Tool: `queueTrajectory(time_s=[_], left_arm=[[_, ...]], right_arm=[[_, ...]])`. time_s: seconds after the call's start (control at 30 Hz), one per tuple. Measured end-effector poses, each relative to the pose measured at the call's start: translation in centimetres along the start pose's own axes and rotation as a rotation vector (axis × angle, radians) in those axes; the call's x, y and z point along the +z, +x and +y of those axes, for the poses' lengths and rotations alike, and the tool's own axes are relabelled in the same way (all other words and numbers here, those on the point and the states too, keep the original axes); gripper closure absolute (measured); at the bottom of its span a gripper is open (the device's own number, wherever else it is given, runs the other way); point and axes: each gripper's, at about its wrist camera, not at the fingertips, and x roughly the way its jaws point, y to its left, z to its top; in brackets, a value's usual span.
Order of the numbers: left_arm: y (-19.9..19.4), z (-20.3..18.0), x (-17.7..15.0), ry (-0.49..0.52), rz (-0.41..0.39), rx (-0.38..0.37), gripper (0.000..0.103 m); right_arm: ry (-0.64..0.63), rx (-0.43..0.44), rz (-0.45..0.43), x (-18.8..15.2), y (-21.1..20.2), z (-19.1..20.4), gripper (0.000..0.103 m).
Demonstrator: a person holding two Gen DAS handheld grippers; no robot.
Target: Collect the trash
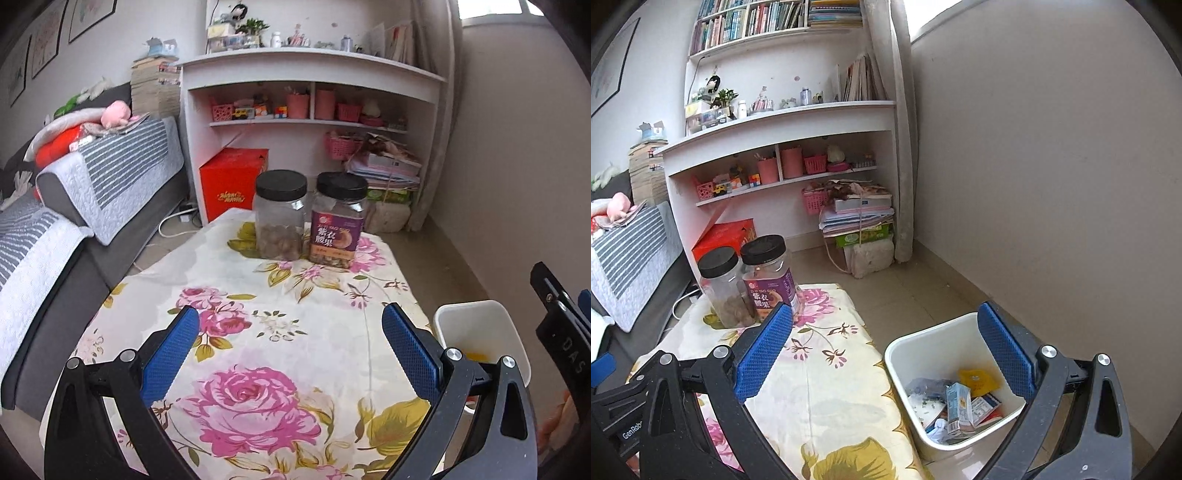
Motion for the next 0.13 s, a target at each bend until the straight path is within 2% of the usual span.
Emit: queueTrajectory(time_s=[0.13], left_arm=[[0.30, 0.33, -0.04, -0.009, 0.015, 0.019, 0.007]], right_arm=[[-0.019, 0.013, 0.012, -0.35, 0.35, 0.70, 0.007]])
